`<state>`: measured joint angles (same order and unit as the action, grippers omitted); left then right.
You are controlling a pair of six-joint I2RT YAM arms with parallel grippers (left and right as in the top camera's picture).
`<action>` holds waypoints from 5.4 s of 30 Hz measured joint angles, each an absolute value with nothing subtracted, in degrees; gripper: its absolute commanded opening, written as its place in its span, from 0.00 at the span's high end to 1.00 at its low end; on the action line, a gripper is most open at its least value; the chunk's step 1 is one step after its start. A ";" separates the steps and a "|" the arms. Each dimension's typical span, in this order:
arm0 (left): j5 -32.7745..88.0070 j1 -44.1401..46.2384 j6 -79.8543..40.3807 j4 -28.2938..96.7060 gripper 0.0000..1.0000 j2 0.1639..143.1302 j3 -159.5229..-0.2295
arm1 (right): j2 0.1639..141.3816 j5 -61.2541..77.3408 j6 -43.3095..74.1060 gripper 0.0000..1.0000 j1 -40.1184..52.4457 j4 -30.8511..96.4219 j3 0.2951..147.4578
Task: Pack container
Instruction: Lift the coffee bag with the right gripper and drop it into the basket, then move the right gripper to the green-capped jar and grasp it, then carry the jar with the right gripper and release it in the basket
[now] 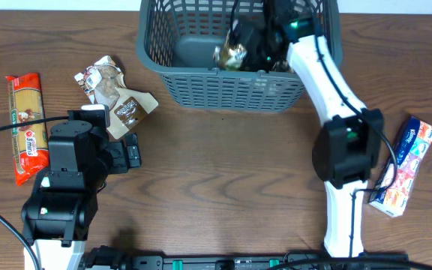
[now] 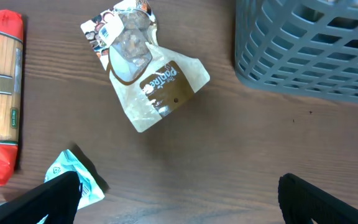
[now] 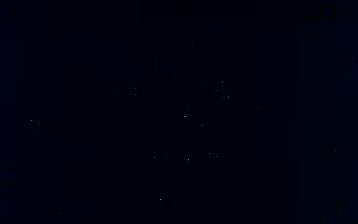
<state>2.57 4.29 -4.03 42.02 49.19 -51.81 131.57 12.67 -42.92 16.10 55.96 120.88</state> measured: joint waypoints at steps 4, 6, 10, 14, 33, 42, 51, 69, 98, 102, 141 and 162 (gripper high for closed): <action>2.57 4.29 -4.01 42.02 0.02 49.19 -51.81 | 131.70 12.97 -42.59 0.15 16.10 58.37 120.84; 2.57 4.29 -4.03 42.02 0.02 49.19 -51.81 | 130.96 13.32 -42.52 0.15 16.10 58.37 121.23; 2.57 4.29 -4.01 42.02 0.02 49.21 -51.81 | 128.57 13.50 -42.00 0.14 16.10 58.26 121.49; 2.57 4.29 -4.03 42.02 0.02 49.23 -51.81 | 125.03 11.97 -37.98 0.01 16.03 57.78 123.52; 2.57 4.29 -4.01 42.02 0.01 49.34 -51.81 | 102.91 -5.74 20.08 0.01 -15.57 90.87 136.16; 2.57 4.29 -2.76 42.02 0.02 49.36 -51.81 | 99.09 -2.17 22.31 0.01 -21.61 96.68 123.33; 2.57 4.29 -2.72 42.24 0.02 49.39 -51.83 | 86.80 -1.19 22.59 0.01 -19.46 79.42 89.38; 2.57 4.29 -2.72 43.16 0.02 49.39 -51.86 | 87.68 -0.97 23.05 0.01 -18.17 38.65 53.43; 2.57 4.29 -2.72 43.16 0.02 49.39 -51.86 | 93.10 -0.67 23.49 0.19 -18.04 28.97 48.01; 2.57 4.29 -2.72 43.18 0.02 49.39 -51.86 | 93.56 -0.32 23.55 0.31 -17.98 28.69 48.49; 2.59 4.29 -2.72 43.20 0.02 49.39 -51.86 | 95.66 -1.85 16.64 0.99 -15.25 55.11 93.49; 2.57 4.29 -2.72 44.75 0.02 49.39 -51.86 | 101.69 -4.69 -13.61 0.99 16.03 47.92 119.31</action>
